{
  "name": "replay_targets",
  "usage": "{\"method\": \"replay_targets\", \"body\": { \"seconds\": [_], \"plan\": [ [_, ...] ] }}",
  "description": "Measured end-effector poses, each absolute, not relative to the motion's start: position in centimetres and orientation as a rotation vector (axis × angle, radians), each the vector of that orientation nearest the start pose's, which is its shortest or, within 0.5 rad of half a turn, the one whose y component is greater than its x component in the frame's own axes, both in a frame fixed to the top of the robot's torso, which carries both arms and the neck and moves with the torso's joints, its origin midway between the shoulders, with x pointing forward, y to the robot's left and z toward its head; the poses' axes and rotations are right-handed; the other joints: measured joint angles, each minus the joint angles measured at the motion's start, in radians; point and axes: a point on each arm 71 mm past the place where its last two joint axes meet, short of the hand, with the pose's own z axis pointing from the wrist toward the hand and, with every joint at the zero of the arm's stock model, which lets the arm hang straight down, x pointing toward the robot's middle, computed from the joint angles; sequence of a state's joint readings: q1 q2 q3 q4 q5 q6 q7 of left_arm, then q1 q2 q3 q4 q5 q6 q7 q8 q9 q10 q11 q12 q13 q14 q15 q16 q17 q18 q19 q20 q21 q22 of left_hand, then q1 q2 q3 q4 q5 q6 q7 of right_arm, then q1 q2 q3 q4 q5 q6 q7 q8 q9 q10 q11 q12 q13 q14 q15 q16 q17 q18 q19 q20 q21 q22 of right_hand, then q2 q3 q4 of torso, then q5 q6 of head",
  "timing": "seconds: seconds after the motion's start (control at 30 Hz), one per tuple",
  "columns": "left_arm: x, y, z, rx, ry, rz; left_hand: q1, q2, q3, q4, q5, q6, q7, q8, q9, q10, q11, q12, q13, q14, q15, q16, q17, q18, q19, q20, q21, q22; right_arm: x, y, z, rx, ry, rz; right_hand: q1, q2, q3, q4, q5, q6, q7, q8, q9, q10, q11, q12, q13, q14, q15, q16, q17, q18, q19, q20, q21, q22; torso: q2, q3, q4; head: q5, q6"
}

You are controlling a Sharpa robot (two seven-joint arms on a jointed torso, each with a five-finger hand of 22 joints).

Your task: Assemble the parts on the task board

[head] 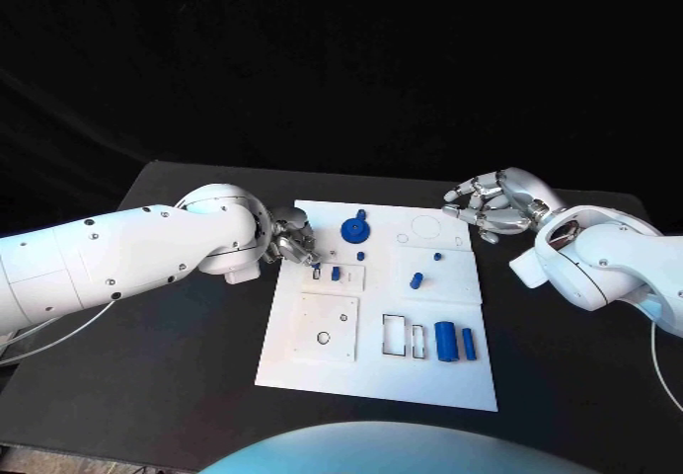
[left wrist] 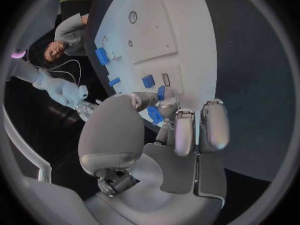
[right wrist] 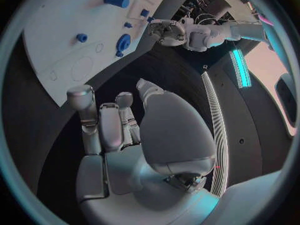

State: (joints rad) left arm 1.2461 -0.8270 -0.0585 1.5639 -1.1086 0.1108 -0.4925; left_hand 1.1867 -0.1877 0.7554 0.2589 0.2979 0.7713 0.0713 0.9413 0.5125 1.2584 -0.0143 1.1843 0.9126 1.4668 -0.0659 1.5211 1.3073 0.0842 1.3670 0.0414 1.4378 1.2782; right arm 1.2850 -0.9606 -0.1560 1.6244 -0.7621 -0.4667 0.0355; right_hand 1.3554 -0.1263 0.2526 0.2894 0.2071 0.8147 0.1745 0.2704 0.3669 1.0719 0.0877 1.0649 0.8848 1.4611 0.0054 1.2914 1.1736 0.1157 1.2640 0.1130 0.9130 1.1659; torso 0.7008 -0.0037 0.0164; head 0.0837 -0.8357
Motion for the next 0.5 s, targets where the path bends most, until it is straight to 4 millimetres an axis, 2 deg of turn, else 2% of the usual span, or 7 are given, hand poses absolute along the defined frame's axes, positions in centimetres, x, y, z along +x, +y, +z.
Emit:
{"method": "replay_targets", "body": {
  "seconds": [0.17,0.23,0.5],
  "plan": [
    [47.32,19.43,-20.6,-0.083,2.265,-0.452,-0.002,-0.002,0.001,-0.001,-0.001,0.0,0.0,0.0,0.0,0.0,0.0,0.004,0.004,0.0,0.0,0.004,0.0,0.0,0.0,0.0,0.0,0.0,46.87,-23.9,-17.74,0.486,1.667,0.945,0.0,0.0,0.0,0.0,0.0,0.0,0.0,0.0,0.0,0.0,0.0,0.0,0.0,0.0,0.0,0.0,0.0,0.0,0.0,0.0,0.0,0.0,0.0,0.0001,-0.0008,0.001,-0.002],
    [47.3,19.37,-20.6,-0.075,2.265,-0.449,-0.003,-0.003,0.003,0.001,0.003,0.002,0.001,0.0,0.021,0.002,-0.002,0.007,0.008,0.0,0.0,0.004,0.0,0.0,0.0,0.0,0.0,0.001,46.86,-23.91,-17.75,0.486,1.667,0.945,0.0,0.0,0.0,0.0,0.0,0.0,0.0,0.0,0.0,0.0,0.0,0.0,0.0,0.0,0.0,0.0,0.0,0.0,0.0,0.0,0.0,0.0,0.0,0.0003,-0.0008,0.001,-0.004],
    [47.2,19.12,-20.8,-0.042,2.269,-0.432,-0.013,-0.003,0.008,0.006,0.003,0.003,0.0,0.013,0.022,0.008,-0.003,0.008,0.01,0.0,0.0,0.004,0.0,0.0,0.0,0.0,0.0,0.001,46.85,-23.9,-17.74,0.486,1.668,0.946,0.0,0.0,0.0,0.0,0.0,0.0,0.0,0.0,0.0,0.0,0.0,0.0,0.0,0.0,0.0,0.0,0.0,0.0,0.0,0.0,0.0,0.0,0.0,0.0004,0.0,0.0,-0.004]
  ]
}}
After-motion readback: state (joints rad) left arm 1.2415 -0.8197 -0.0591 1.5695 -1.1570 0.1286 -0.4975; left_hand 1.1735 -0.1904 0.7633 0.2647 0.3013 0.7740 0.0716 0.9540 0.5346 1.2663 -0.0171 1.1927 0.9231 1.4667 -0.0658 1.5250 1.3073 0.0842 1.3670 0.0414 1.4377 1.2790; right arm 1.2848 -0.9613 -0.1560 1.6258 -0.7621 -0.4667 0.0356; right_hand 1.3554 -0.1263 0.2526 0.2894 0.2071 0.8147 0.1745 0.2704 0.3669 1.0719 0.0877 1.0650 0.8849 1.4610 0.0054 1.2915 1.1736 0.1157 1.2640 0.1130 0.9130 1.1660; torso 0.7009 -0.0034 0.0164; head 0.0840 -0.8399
